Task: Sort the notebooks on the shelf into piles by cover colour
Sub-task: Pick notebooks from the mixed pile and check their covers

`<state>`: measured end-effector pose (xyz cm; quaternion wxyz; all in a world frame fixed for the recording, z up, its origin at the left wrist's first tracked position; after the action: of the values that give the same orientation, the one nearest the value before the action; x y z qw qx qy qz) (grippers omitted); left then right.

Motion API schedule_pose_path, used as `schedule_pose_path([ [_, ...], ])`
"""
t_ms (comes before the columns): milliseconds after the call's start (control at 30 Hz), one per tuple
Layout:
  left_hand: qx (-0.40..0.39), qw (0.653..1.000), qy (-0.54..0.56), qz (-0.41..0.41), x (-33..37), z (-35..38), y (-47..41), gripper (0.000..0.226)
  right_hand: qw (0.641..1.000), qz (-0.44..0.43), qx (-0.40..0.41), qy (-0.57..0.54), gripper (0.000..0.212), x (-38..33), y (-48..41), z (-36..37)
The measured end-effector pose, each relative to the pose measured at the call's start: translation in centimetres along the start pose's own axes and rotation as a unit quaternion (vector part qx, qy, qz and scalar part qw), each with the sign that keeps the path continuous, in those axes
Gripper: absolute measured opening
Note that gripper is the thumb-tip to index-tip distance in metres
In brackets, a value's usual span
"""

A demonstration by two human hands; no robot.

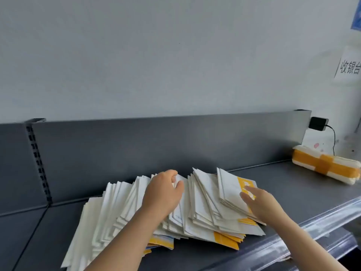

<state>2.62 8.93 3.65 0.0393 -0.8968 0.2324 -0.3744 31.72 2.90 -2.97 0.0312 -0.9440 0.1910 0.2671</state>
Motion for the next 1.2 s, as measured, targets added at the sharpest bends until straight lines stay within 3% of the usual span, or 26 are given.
schedule_pose_path([
  [133,-0.014,0.999,-0.028,-0.009,2.4,4.0,-2.2,0.006,0.998,0.008,-0.059,-0.005,0.044,2.6,-0.9,0.7],
  [333,-0.073,0.994,-0.078,-0.033,2.4,9.4,-4.7,0.041,0.993,-0.086,-0.086,-0.003,0.036,2.6,-1.1,1.7],
  [467,-0.065,0.993,-0.088,-0.051,2.2,10.5,-5.8,0.033,0.984,-0.127,-0.121,-0.023,0.041,2.7,-1.9,2.7],
  [633,-0.068,0.980,-0.173,-0.076,3.9,12.0,-6.8,0.041,0.975,-0.159,-0.150,-0.035,0.041,2.6,-2.8,3.8],
  [700,-0.065,0.980,-0.163,-0.094,3.9,12.2,-7.0,0.037,0.975,-0.165,-0.142,-0.051,0.039,2.9,-2.9,3.6],
  [833,-0.061,0.984,-0.115,-0.118,3.1,12.0,-7.3,0.031,0.988,-0.113,-0.049,-0.095,0.030,4.9,-3.2,1.7],
  [967,-0.036,0.989,-0.072,-0.126,2.6,10.8,-7.5,0.031,0.984,-0.157,-0.073,-0.040,0.029,2.7,-2.7,2.6],
  [1067,-0.068,0.986,-0.082,-0.126,2.5,10.9,-7.3,0.016,0.978,-0.181,-0.099,-0.035,0.034,1.5,-2.4,3.0],
  [1200,-0.076,0.988,-0.060,-0.118,2.0,10.3,-6.8,0.023,0.980,-0.141,-0.104,-0.094,0.029,2.0,-2.7,3.3],
])
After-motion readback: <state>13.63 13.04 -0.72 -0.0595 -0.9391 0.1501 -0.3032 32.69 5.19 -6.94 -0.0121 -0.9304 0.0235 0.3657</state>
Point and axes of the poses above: each hand's wrist, its own y-axis away from the middle knuckle, its own z-axis out of the palm, x = y × z, the point moved 10 cm from there along -y, towards the middle knuckle, and after that the axes turned 10 degrees about -x, right-handed, at the moved point
